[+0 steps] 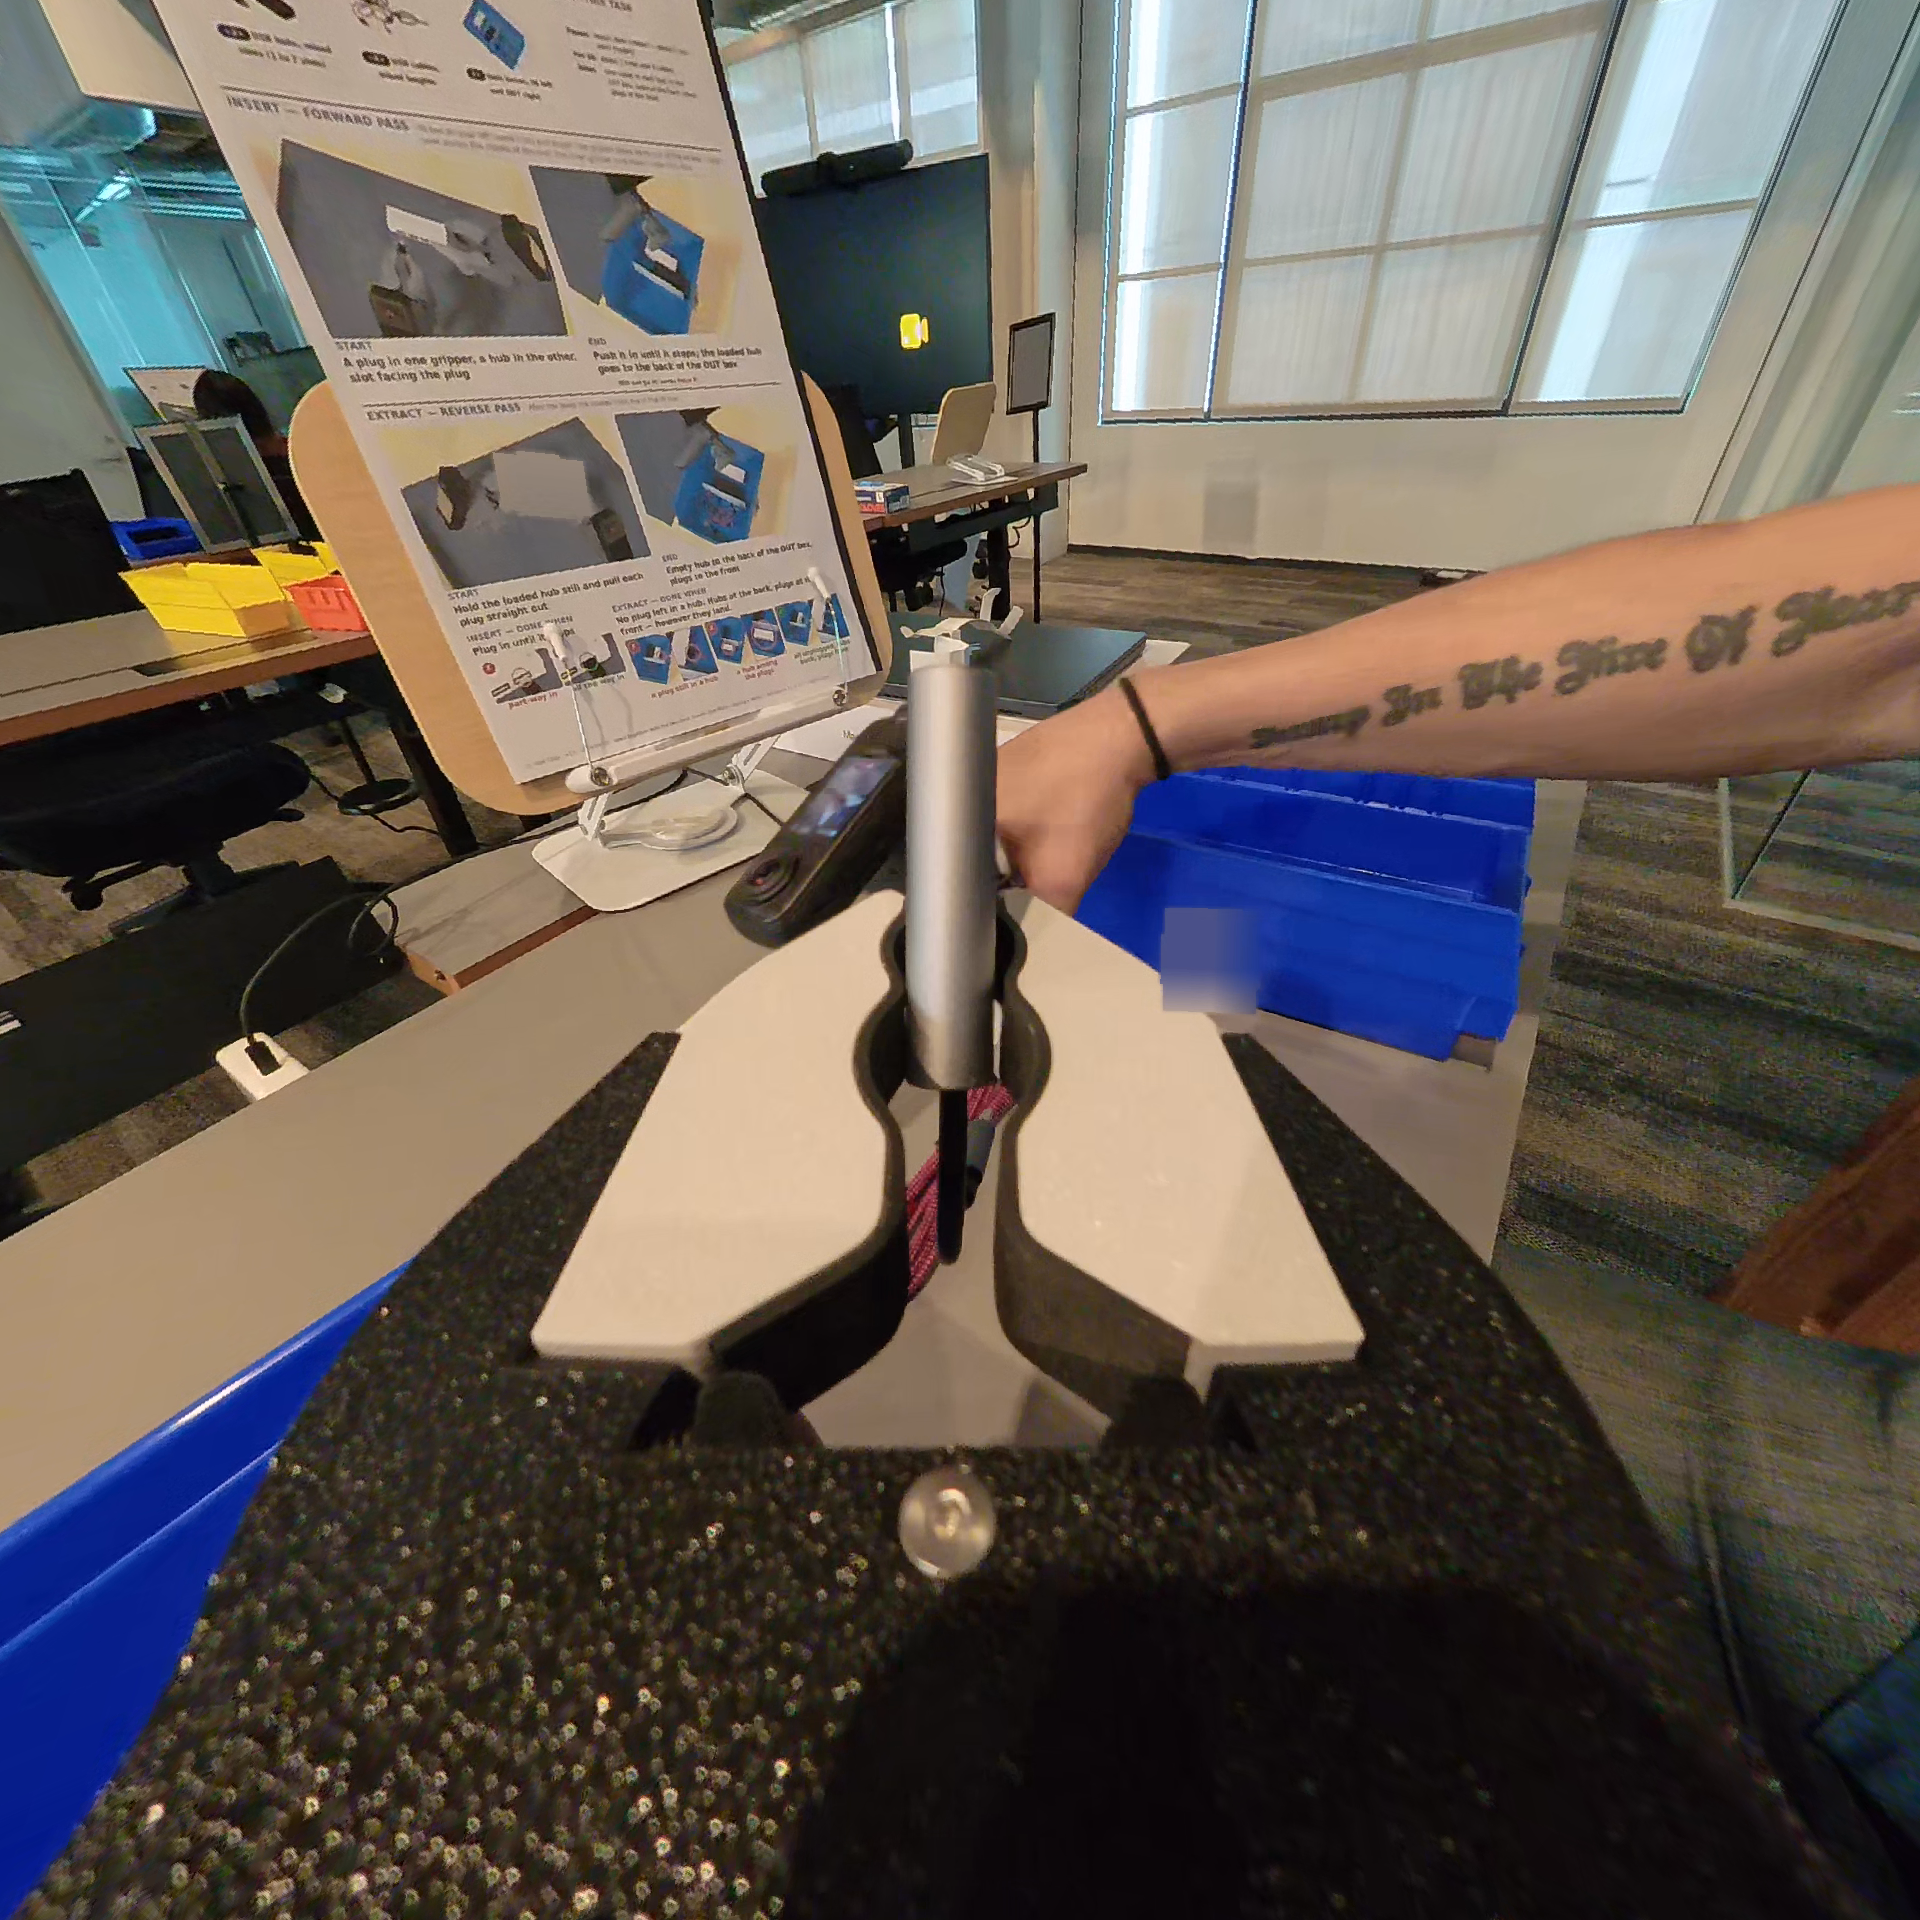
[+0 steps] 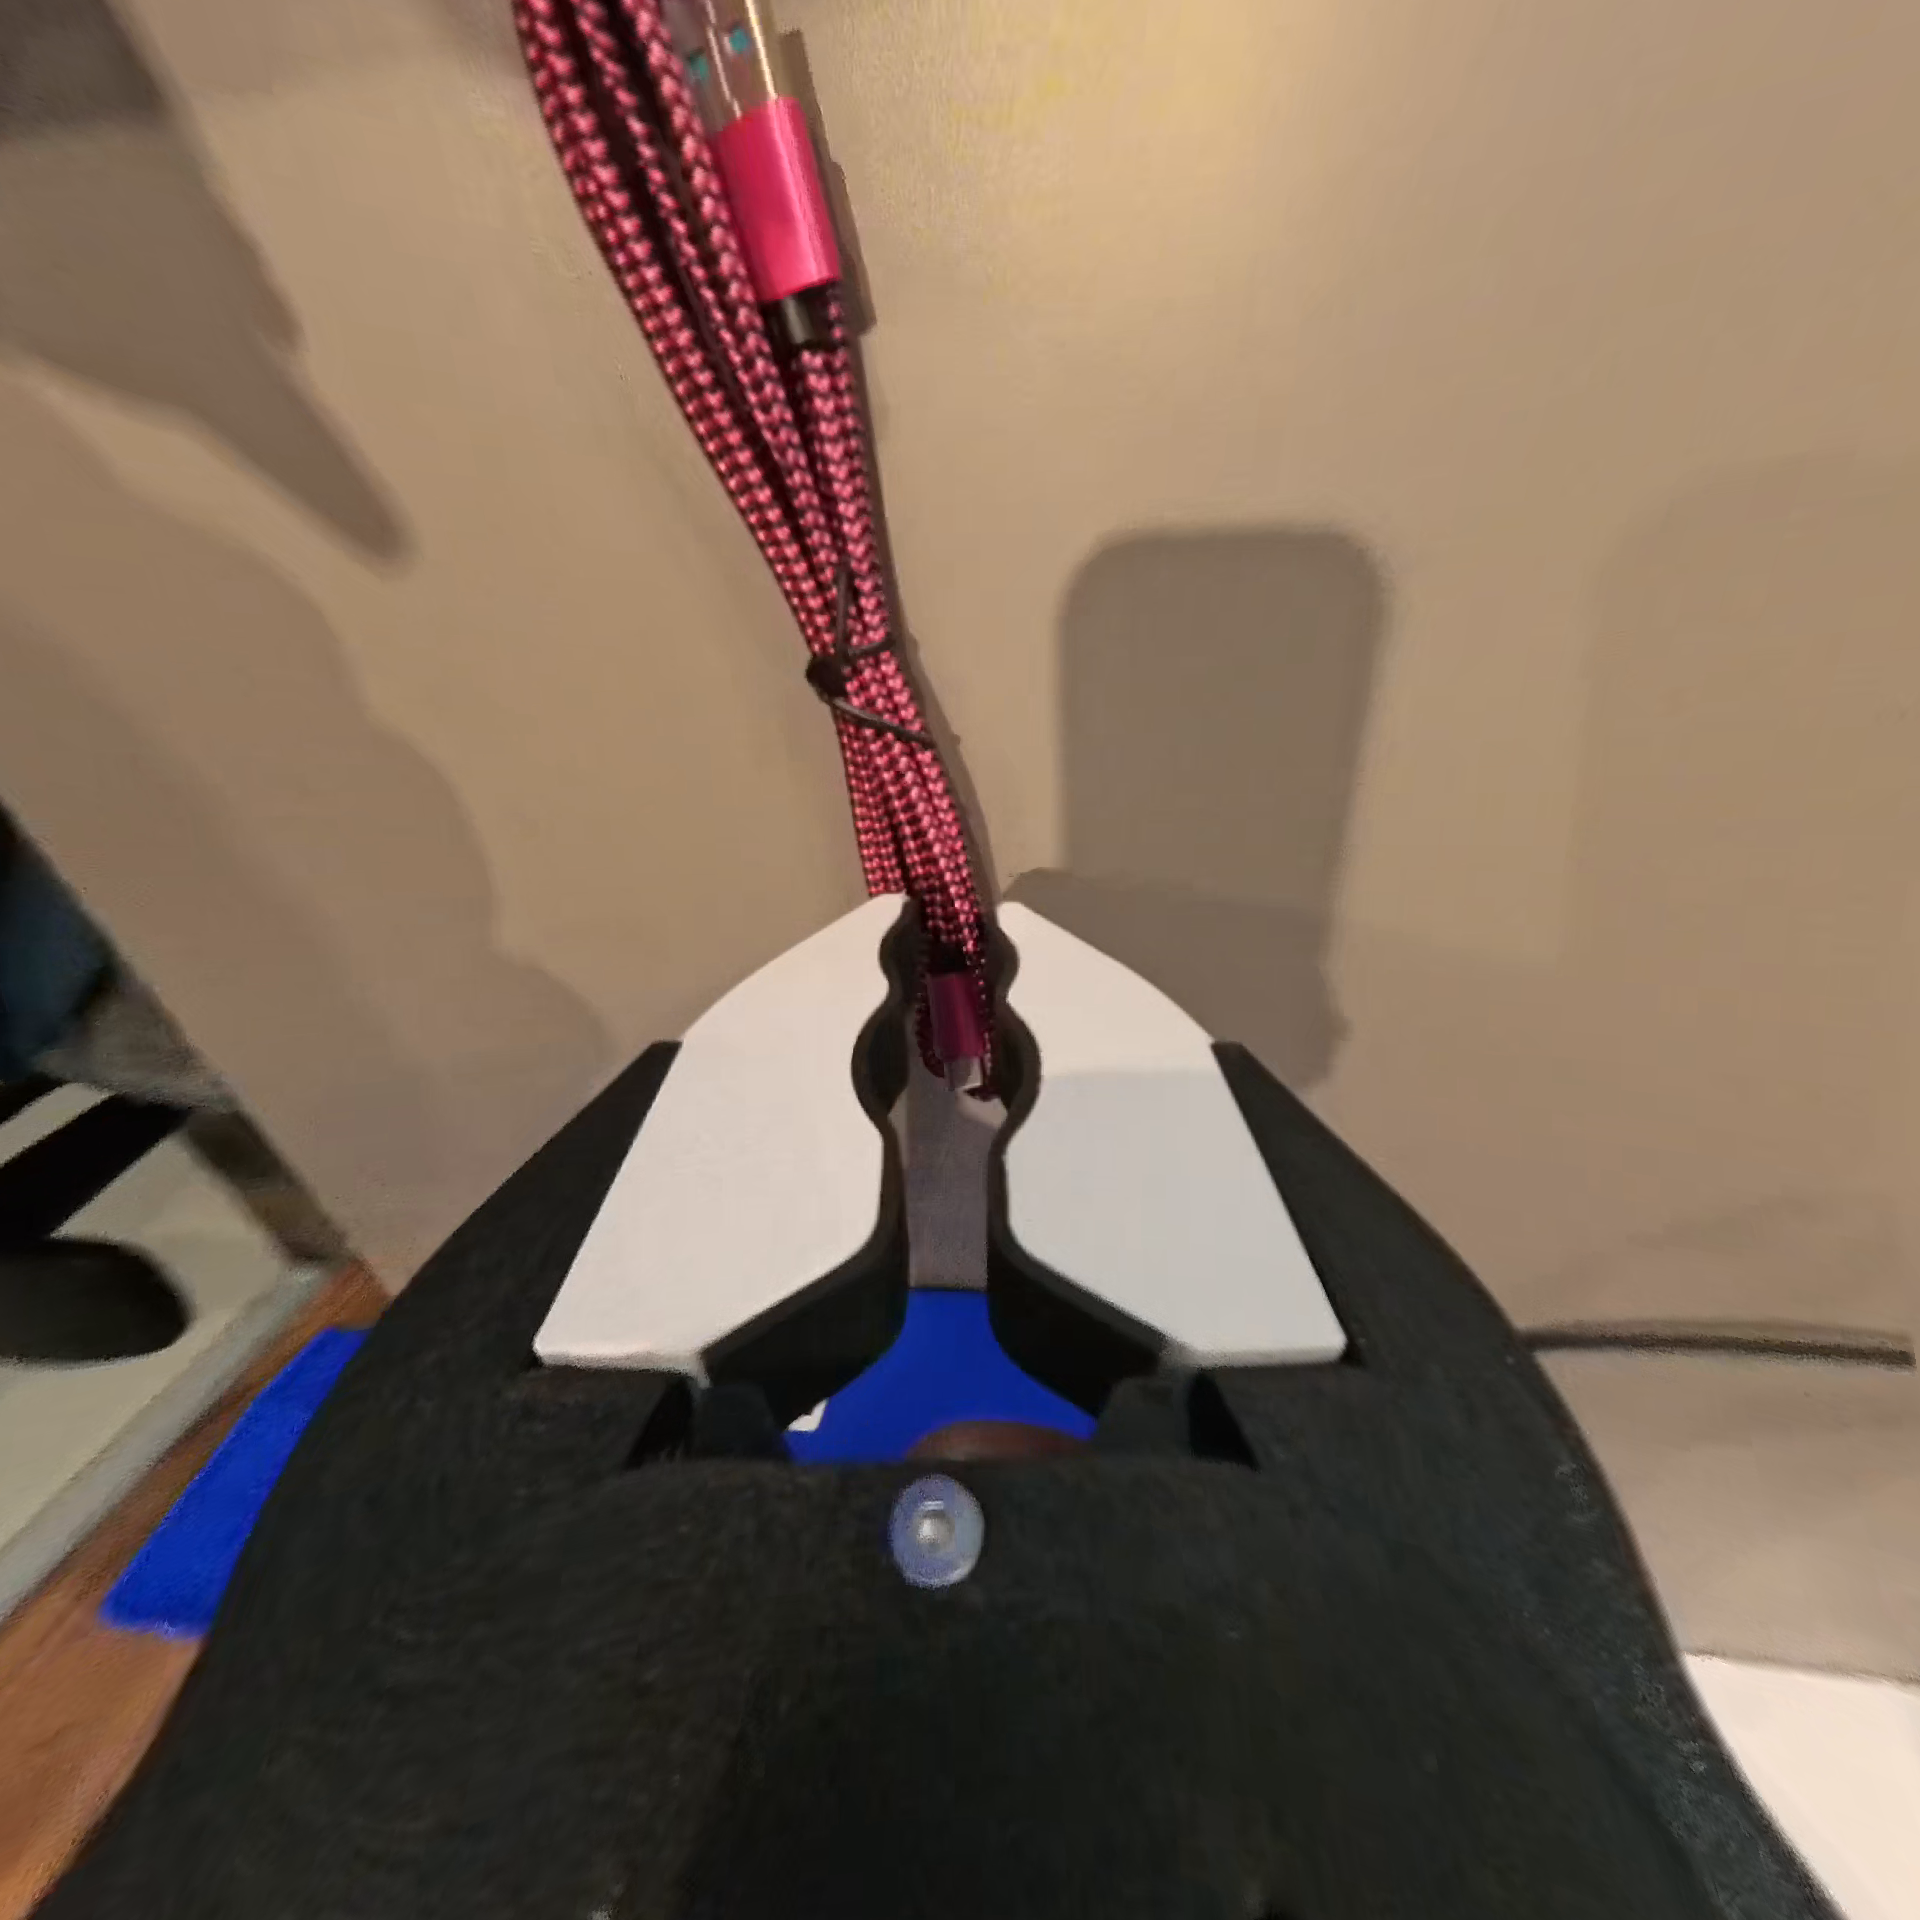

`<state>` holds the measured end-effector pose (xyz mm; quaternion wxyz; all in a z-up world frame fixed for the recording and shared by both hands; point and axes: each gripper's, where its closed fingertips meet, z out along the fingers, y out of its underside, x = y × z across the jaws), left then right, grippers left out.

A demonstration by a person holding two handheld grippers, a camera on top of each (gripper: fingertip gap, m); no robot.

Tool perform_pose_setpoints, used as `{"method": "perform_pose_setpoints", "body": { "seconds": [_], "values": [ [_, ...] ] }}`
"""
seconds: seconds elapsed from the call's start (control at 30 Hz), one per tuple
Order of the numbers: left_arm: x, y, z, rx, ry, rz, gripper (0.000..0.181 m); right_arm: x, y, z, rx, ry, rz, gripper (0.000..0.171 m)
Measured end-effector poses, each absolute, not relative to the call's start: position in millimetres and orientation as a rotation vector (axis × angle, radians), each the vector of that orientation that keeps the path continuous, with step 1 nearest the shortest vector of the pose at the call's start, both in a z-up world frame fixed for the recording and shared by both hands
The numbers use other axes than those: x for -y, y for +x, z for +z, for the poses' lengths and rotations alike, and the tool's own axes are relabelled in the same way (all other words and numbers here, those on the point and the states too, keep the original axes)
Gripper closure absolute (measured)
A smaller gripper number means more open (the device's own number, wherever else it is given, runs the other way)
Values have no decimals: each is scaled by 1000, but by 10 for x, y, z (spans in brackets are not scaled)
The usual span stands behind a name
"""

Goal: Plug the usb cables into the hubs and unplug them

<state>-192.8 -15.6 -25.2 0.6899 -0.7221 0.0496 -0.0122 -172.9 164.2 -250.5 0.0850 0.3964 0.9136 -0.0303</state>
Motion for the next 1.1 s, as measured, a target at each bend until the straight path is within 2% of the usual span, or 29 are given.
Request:
{"method": "perform_pose_setpoints", "body": {
  "seconds": [0.13,0.3,0.4,0.63,0.8,0.93,1.0,1.1],
  "values": [
    [159,-1931,-235,-108,-1607,-27,169,-1755,-1890,-2312,-3104,1195,48,162],
    [160,-1926,-202,-100,-1595,-19,169,-1732,-1919,-2076,-3614,941,538,163],
    [157,-1914,-195,-97,-1596,-13,169,-1647,-1753,-2179,-3642,743,783,163],
    [162,-1868,-164,-105,-1598,9,169,-1519,-1473,-2361,-3621,550,895,163],
    [153,-1863,-170,-104,-1598,7,169,-1596,-1551,-2194,-3657,803,843,163],
    [151,-1855,-165,-105,-1600,20,169,-1849,-1780,-1821,-3733,1098,1049,164],
    [161,-1869,-157,-103,-1601,40,169,-1876,-1812,-1743,-3760,1034,1255,164],
    [172,-1908,-158,-95,-1603,62,169,-1803,-1720,-1949,-3687,844,1401,164]
  ]
}}
